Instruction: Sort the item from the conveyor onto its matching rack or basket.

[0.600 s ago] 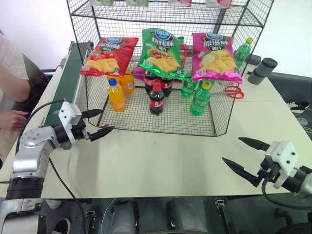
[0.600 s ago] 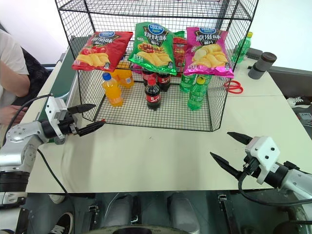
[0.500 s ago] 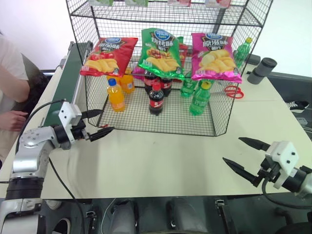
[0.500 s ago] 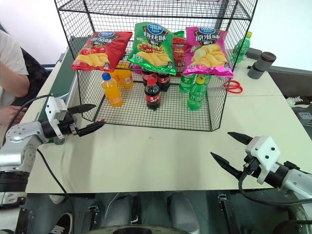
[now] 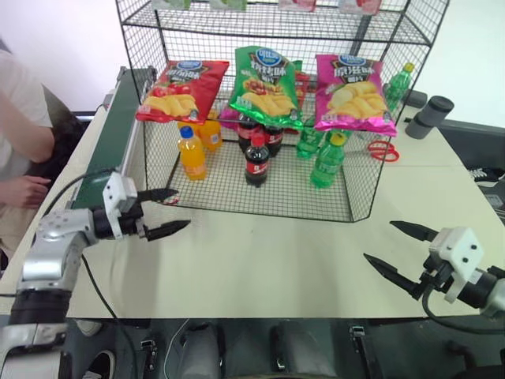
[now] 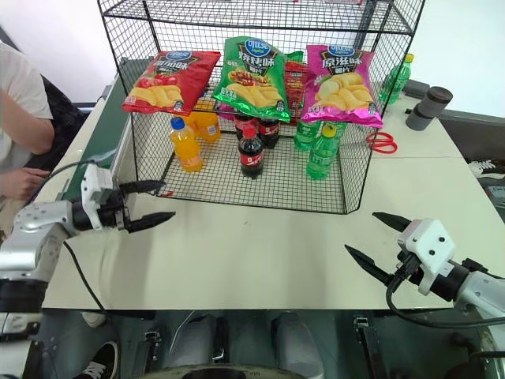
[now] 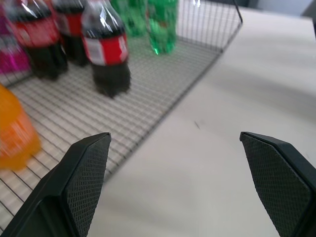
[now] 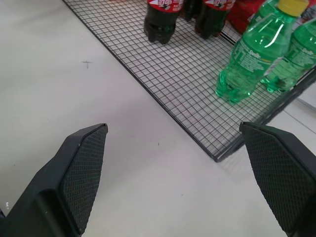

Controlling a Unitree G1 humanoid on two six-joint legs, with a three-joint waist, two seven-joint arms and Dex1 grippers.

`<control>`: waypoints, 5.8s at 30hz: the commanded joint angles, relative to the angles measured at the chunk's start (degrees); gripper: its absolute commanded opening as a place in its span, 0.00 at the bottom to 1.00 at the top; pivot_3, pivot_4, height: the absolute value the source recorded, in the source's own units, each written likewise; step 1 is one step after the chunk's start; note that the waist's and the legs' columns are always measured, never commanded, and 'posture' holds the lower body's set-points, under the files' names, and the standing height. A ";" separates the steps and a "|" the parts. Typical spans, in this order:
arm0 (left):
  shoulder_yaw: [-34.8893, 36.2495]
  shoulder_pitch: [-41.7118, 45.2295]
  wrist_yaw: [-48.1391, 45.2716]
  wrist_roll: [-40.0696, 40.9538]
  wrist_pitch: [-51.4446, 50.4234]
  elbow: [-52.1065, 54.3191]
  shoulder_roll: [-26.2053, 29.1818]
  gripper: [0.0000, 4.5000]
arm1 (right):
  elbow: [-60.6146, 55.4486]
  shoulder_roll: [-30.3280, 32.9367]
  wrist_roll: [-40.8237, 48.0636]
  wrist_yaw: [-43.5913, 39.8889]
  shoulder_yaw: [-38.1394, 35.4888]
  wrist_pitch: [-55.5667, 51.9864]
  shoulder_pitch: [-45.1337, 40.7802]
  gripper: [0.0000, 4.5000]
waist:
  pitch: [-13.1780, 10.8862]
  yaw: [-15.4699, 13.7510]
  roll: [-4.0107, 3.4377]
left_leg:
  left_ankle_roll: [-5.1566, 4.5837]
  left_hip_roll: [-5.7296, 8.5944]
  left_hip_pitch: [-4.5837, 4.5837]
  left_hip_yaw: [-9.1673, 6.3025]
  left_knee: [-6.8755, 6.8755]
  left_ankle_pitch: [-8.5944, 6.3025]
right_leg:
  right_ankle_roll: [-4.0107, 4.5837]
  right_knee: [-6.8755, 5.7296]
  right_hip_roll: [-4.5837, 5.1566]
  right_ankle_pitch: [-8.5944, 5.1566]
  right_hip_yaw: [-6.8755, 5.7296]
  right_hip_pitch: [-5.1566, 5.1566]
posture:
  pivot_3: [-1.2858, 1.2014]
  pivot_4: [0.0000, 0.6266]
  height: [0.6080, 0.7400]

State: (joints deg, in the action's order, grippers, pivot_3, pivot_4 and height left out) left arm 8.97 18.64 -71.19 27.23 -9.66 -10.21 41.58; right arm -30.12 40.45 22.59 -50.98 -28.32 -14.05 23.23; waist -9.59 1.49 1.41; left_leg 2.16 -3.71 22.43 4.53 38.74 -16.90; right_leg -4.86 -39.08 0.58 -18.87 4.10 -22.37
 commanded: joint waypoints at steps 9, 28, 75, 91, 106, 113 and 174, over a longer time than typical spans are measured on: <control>1.45 0.30 -4.42 1.28 2.22 -1.07 -0.88 1.00 | -1.40 -0.80 0.50 0.58 -0.12 1.26 1.52 0.99 | 0.00 -0.54 -0.01 | -0.06 -0.01 0.03 0.07 0.01 -0.03 | -0.03 0.00 0.00 -0.02 0.00 -0.05 | 0.52 0.24 1.00; 0.52 2.90 -11.81 0.74 5.01 -6.85 -0.88 1.00 | -4.97 -1.50 2.97 -2.56 1.26 2.83 5.95 0.99 | 0.01 -0.48 -0.02 | -0.15 0.00 0.01 0.06 0.15 -0.08 | -0.04 -0.04 -0.01 0.00 -0.02 0.03 | 0.52 0.24 1.00; 0.82 -0.59 -10.63 0.84 8.53 -4.67 -3.06 1.00 | -2.07 -0.60 6.87 -4.17 3.85 5.06 0.57 0.99 | 0.02 -0.58 -0.01 | -0.16 -0.01 0.02 0.03 0.22 -0.09 | -0.05 -0.05 0.00 0.01 -0.02 0.06 | 0.52 0.24 1.00; 1.98 -0.64 -5.47 0.66 9.09 -6.32 -4.23 1.00 | -2.14 -0.66 6.60 -1.90 7.64 4.60 -3.94 0.99 | 0.02 -0.53 -0.01 | -0.16 -0.01 0.02 0.04 0.24 -0.09 | -0.07 -0.06 0.00 0.02 -0.02 0.06 | 0.52 0.24 1.00; 2.55 -1.29 -3.57 1.54 8.79 -5.03 -4.47 1.00 | -1.94 -1.70 5.74 -1.25 9.22 5.40 -4.76 0.99 | 0.02 -0.59 -0.01 | -0.16 -0.01 0.02 0.04 0.25 -0.09 | -0.08 -0.07 0.01 0.02 -0.02 0.06 | 0.52 0.24 1.00; 2.39 -0.52 -3.08 1.43 8.99 -5.47 -4.46 1.00 | -2.30 -1.93 5.45 -0.57 10.08 5.82 -4.52 0.99 | 0.02 -0.61 -0.01 | -0.16 -0.01 0.02 0.04 0.25 -0.09 | -0.08 -0.08 0.01 0.02 -0.03 0.06 | 0.52 0.24 1.00; 26.49 -32.14 45.83 -48.80 54.13 -5.48 8.17 1.00 | 10.51 -9.19 4.61 -8.68 34.77 2.92 -33.64 0.99 | 0.08 -0.37 0.10 | -0.22 -0.10 0.02 0.19 0.18 -0.13 | -0.02 -0.08 0.25 0.05 -0.08 -0.05 | 0.52 0.24 1.00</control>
State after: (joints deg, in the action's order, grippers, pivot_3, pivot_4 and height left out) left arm 36.06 -13.82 -27.94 -20.47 45.96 -15.69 48.86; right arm -18.26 31.52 27.15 -59.86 6.58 -11.70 -9.88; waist -9.52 1.12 1.51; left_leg 1.95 -3.81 22.46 4.72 38.92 -17.03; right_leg -4.88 -39.15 0.83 -18.81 4.02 -22.41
